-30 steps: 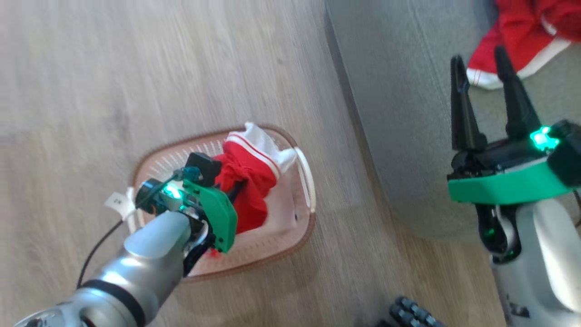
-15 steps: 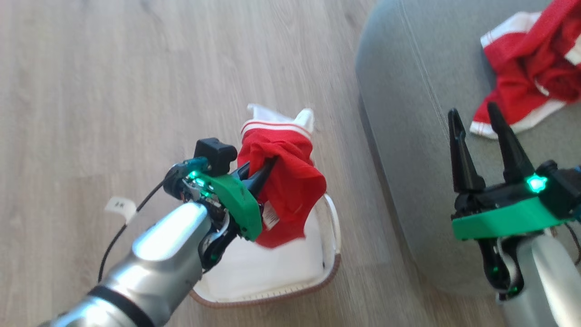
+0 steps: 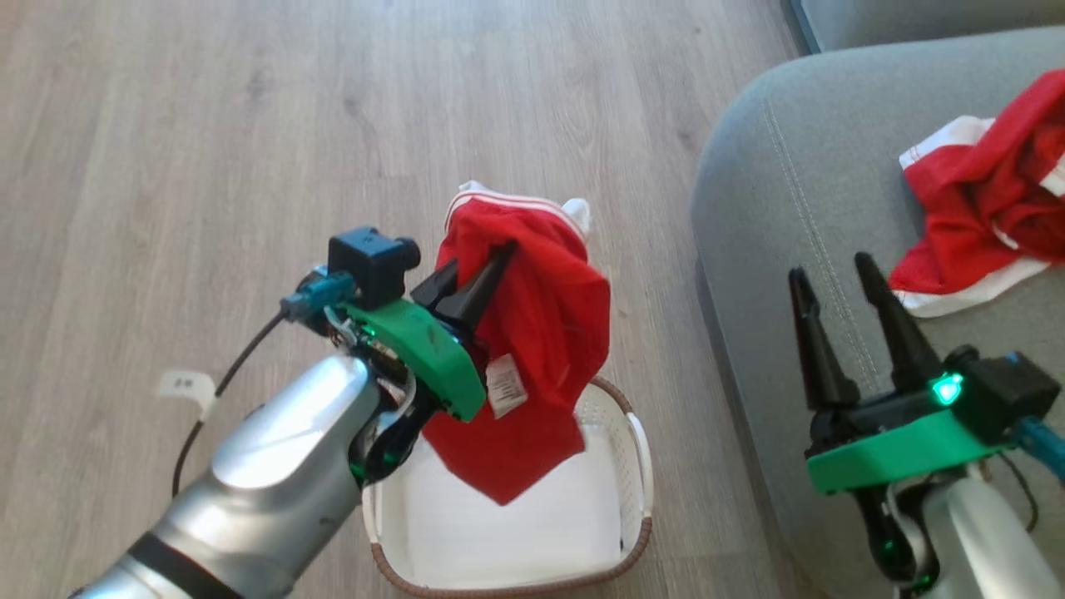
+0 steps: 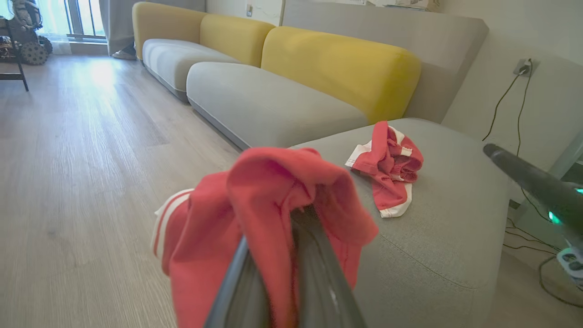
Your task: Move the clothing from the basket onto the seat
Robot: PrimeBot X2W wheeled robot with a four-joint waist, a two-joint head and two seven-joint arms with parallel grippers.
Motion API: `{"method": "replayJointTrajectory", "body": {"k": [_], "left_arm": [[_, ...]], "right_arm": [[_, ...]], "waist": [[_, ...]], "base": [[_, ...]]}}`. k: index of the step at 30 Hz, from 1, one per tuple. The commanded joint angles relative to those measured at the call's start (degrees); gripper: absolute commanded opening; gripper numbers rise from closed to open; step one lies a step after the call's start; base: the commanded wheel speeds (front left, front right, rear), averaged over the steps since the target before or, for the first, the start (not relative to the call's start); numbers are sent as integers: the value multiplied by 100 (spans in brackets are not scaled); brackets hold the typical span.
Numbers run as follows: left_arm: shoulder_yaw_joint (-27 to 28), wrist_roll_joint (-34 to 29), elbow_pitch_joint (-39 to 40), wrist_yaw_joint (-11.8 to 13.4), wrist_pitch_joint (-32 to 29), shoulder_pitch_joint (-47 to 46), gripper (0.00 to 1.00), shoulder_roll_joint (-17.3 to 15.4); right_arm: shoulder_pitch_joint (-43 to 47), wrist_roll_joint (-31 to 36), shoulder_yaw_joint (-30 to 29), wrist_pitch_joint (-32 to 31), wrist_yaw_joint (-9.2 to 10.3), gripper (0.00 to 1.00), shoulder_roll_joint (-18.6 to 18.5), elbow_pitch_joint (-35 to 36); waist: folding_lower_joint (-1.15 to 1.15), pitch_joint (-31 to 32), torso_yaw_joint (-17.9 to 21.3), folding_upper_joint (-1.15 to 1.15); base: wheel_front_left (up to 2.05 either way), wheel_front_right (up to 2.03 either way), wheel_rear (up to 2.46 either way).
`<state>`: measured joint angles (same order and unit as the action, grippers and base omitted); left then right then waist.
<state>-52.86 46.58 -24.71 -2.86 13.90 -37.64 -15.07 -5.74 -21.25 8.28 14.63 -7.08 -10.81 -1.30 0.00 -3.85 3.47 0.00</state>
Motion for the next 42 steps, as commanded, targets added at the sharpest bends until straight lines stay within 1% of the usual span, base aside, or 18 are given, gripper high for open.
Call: {"method": "replayJointTrajectory", "body": {"k": [1,11,24,27,28,32,37,42], "left_arm": [[306,18,334,94,-65,-473,0,-214],[487,-24,943,268,-336,-1008,0,-372],[476,3,1133,360,-442,-1097,0,-363],[466,14,1127,362,-446,-1094,0,-359],[457,19,1122,360,-450,-1099,0,-354],[434,28,1114,344,-459,-1121,0,-333],[387,34,1126,323,-477,-1159,0,-273],[315,35,1150,272,-500,-1221,0,-177]], "right_arm": [[-12,-53,178,37,-41,100,-50,154],[132,-110,510,37,-41,100,-41,49],[60,-185,951,37,-41,100,-127,-25],[-6,-256,1202,37,-41,100,-164,6],[-79,-301,1438,37,-41,100,-186,23],[-324,-373,1970,37,-41,100,-188,-37],[-817,-453,2469,37,-41,100,-103,-326],[-1358,-634,2858,37,-41,100,-39,-915]], "waist": [[0,88,-61,0],[0,241,-144,0],[0,342,-177,0],[0,352,-191,0],[0,354,-203,0],[0,354,-233,0],[0,327,-301,0],[0,283,-426,0]], "base": [[0,0,0],[0,0,0],[0,0,0],[0,0,0],[0,0,0],[0,0,0],[0,0,0],[0,0,0]]}}
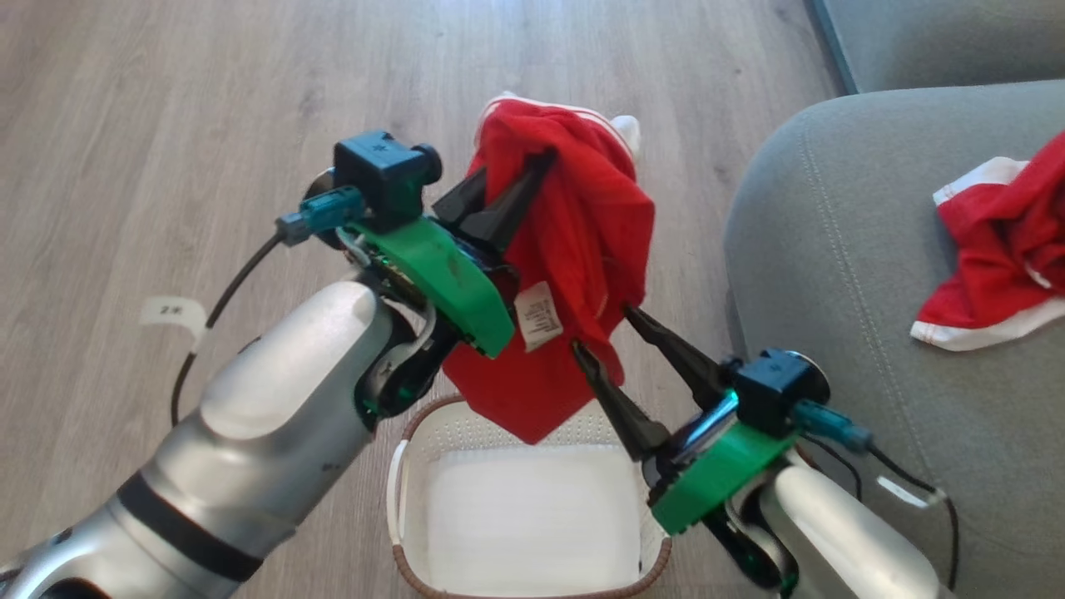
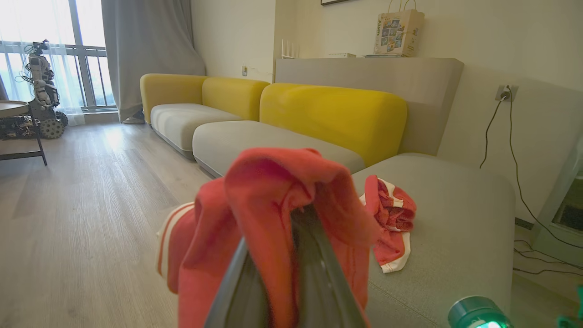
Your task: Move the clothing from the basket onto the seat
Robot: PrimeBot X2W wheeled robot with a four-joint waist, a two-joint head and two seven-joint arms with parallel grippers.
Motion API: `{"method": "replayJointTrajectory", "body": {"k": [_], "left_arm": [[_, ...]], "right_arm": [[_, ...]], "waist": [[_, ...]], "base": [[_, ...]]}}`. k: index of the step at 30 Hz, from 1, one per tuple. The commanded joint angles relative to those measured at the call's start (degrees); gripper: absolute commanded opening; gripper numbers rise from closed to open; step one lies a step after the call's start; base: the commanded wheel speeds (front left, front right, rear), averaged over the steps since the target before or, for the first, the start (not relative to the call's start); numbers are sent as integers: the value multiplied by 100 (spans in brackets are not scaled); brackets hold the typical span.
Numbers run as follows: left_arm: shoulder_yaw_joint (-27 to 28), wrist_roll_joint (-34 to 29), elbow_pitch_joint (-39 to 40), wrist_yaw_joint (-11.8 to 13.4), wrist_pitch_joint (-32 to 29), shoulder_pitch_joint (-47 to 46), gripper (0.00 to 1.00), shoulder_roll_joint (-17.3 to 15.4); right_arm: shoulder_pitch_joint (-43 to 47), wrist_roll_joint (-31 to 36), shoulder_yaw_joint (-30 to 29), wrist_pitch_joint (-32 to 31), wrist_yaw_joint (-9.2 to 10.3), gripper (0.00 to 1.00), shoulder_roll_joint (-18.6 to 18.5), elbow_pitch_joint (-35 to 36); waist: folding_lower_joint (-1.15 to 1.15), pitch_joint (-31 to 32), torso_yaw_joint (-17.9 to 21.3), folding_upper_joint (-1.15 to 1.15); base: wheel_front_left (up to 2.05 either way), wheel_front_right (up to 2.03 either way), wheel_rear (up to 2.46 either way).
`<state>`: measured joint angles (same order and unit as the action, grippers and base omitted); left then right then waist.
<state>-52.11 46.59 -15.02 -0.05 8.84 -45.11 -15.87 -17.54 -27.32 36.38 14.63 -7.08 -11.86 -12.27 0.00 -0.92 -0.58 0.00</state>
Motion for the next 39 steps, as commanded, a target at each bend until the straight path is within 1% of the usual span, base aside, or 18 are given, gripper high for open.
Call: {"method": "replayJointTrajectory", "body": {"k": [1,9,14,18,19,20,21,22,27,34,39], "left_arm": [[217,32,185,-24,2,-483,0,-70],[-15,15,171,-152,-52,-530,0,178],[-164,21,122,-229,-90,-520,0,324],[-226,22,89,-258,-97,-512,0,376],[-242,23,77,-264,-100,-509,0,387],[-254,26,65,-268,-102,-507,0,394],[-263,28,51,-272,-102,-503,0,399],[-269,31,38,-271,-103,-500,0,399],[-261,48,-16,-261,-91,-497,0,372],[-236,60,-65,-228,-65,-502,0,316],[-208,94,-117,-191,-41,-449,0,255]], "right_arm": [[-283,-70,109,37,-41,100,83,56],[-892,-241,462,37,-41,100,184,-660],[-1112,-311,497,37,-41,100,257,-978],[-1225,-348,525,37,-41,100,303,-1119],[-1253,-361,531,37,-41,85,315,-1161],[-1273,-374,541,37,-41,51,326,-1201],[-1288,-389,553,37,-41,20,332,-1235],[-1300,-401,564,37,-41,0,336,-1258],[-1322,-431,602,37,-41,0,329,-1239],[-1267,-433,551,37,-41,0,281,-1124],[-1125,-361,283,37,-41,0,242,-898]], "waist": [[0,-11,-55,0],[0,-14,-395,0],[0,4,-602,0],[0,17,-687,0],[0,20,-710,0],[0,22,-729,0],[0,28,-747,0],[0,29,-761,0],[0,16,-784,0],[0,5,-710,0],[0,28,-618,0]], "base": [[0,0,0],[0,0,0],[0,0,0],[0,0,0],[0,0,0],[0,0,0],[0,0,0],[0,0,0],[0,0,0],[0,0,0],[0,0,0]]}}
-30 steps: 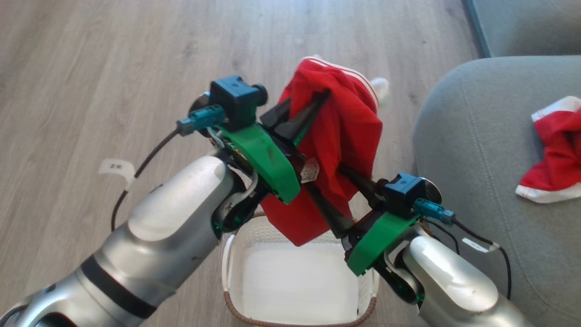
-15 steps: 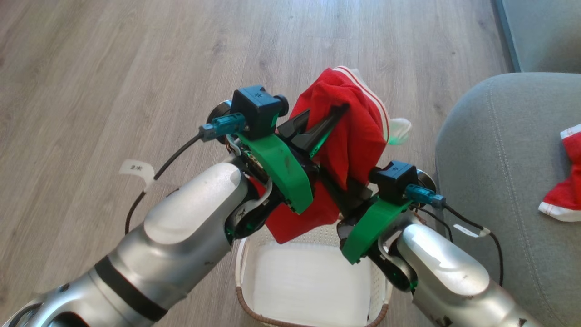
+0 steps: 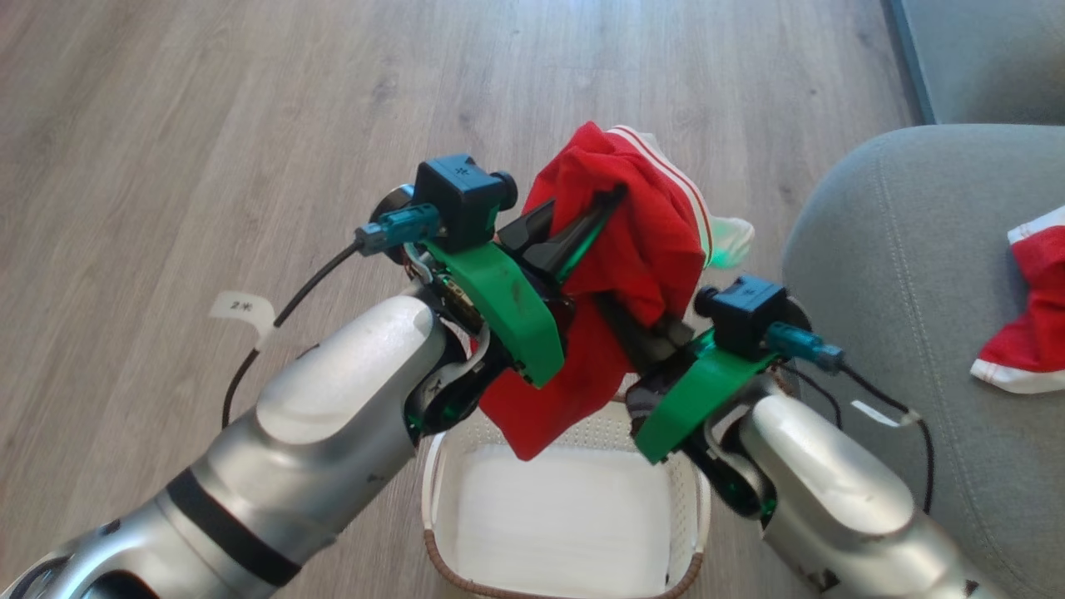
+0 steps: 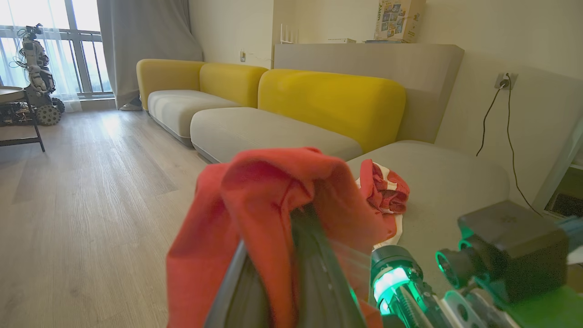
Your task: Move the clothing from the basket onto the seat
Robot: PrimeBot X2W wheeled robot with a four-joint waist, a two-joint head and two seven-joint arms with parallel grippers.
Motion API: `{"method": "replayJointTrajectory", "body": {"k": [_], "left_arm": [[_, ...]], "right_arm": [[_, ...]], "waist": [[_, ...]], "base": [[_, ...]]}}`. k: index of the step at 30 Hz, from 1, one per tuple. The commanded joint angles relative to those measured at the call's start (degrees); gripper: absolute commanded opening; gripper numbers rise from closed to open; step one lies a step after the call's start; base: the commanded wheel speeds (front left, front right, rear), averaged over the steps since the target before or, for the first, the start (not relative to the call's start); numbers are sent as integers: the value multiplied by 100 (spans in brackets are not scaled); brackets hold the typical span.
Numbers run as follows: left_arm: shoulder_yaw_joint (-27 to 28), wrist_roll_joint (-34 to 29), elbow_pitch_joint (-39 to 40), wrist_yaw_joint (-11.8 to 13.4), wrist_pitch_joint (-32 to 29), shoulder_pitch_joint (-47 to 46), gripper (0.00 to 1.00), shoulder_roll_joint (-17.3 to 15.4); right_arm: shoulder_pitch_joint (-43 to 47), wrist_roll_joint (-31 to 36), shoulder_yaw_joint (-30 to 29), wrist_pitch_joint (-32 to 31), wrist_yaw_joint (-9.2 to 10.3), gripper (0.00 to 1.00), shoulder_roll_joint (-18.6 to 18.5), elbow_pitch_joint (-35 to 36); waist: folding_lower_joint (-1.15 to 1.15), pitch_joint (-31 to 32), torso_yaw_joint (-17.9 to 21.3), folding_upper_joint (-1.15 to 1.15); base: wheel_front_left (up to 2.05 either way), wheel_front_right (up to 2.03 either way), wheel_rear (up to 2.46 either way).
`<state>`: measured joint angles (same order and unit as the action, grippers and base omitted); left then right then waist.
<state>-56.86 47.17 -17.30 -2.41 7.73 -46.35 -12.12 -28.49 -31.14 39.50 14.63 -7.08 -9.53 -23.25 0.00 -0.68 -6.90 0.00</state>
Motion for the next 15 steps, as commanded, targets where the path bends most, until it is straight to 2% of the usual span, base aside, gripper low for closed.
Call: {"method": "replayJointTrajectory", "body": {"k": [1,9,11,12,13,14,15], "left_arm": [[269,42,104,54,77,-303,0,-136],[279,95,118,133,88,-138,0,-272],[274,106,137,148,82,-98,7,-305],[266,114,154,148,77,-77,17,-316],[259,122,174,149,76,-56,46,-325],[252,124,195,155,76,-36,100,-334],[237,121,218,158,71,-18,100,-341]], "right_arm": [[20,46,-105,37,-41,0,-5,258],[491,281,-736,37,-41,0,-176,724],[605,353,-921,37,-41,0,-222,856],[661,391,-1013,37,-41,0,-243,921],[715,430,-1101,37,-41,0,-265,982],[762,465,-1183,37,-41,0,-284,1042],[806,503,-1262,37,-41,0,-305,1101]], "waist": [[0,11,35,0],[0,21,228,0],[0,15,296,0],[0,15,331,0],[0,17,368,0],[0,18,411,0],[0,19,453,0]], "base": [[0,0,0],[0,0,0],[0,0,0],[0,0,0],[0,0,0],[0,0,0],[0,0,0]]}}
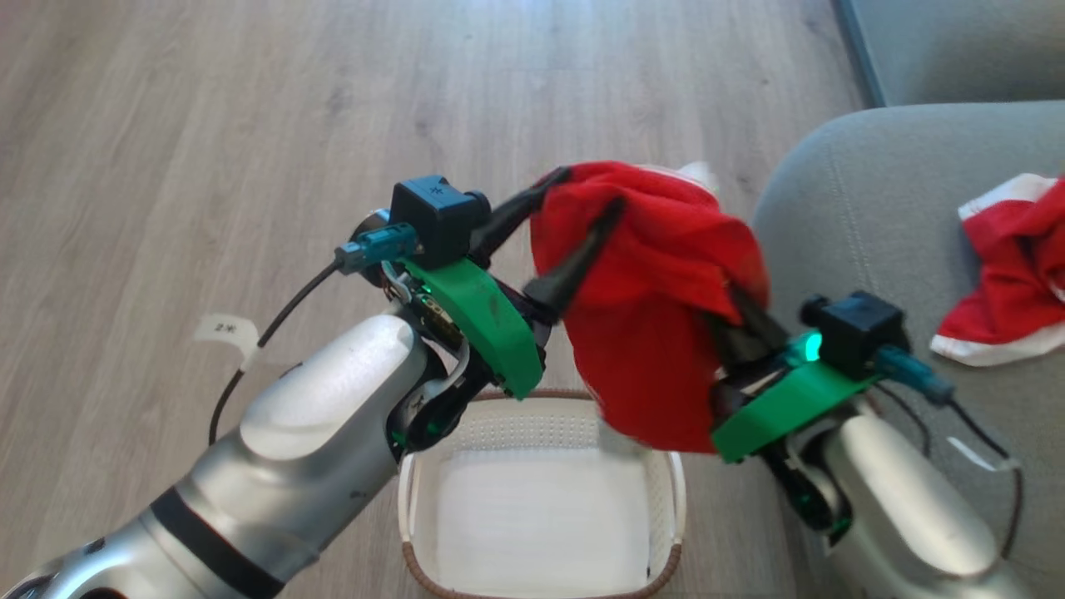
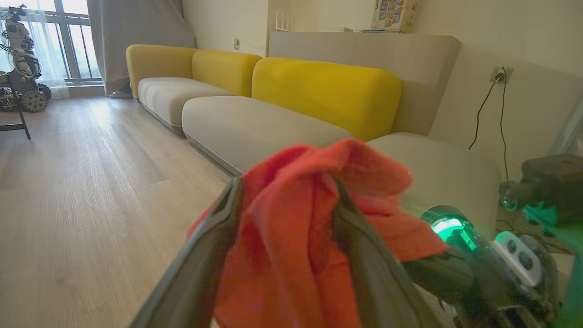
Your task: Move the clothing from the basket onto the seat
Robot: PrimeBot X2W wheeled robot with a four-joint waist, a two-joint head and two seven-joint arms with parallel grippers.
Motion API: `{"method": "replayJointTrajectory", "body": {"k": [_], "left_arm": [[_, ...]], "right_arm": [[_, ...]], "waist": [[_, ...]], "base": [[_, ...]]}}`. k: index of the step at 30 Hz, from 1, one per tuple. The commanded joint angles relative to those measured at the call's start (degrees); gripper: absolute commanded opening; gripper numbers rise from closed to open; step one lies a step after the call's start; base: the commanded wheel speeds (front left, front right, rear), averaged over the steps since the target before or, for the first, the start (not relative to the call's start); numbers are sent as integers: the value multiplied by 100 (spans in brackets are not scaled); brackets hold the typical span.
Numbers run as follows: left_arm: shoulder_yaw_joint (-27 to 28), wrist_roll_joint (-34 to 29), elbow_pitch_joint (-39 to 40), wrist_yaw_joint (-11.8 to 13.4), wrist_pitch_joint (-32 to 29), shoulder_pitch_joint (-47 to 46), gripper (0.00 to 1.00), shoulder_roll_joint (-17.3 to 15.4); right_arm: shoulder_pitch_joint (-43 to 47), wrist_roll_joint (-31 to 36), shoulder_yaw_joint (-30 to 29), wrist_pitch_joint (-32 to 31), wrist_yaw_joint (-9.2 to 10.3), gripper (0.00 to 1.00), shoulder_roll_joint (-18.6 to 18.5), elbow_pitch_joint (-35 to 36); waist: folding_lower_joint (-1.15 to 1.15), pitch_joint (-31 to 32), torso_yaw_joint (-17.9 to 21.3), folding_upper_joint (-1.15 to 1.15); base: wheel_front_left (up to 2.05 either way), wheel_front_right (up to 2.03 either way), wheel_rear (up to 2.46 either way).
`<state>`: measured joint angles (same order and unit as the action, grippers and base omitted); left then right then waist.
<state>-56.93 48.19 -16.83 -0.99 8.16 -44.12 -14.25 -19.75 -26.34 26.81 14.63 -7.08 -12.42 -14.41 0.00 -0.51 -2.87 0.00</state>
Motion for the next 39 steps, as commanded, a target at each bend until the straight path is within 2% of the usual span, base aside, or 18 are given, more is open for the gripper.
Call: {"method": "replayJointTrajectory", "body": {"k": [1,12,26,39], "left_arm": [[227,16,197,21,24,-223,100,-132],[75,-60,491,110,-3,-47,100,-226],[48,-120,786,242,55,64,100,-398],[49,-146,768,324,149,127,100,-477]], "right_arm": [[-26,59,-66,37,-41,0,-37,272],[162,299,-575,37,-41,0,-223,706],[433,500,-1116,37,-41,0,-560,1517],[650,599,-1395,37,-41,0,-521,2128]], "waist": [[0,3,94,0],[0,-48,661,0],[0,-178,1785,0],[0,-378,2697,0]], "base": [[0,0,0],[0,0,0],[0,0,0],[0,0,0]]}}
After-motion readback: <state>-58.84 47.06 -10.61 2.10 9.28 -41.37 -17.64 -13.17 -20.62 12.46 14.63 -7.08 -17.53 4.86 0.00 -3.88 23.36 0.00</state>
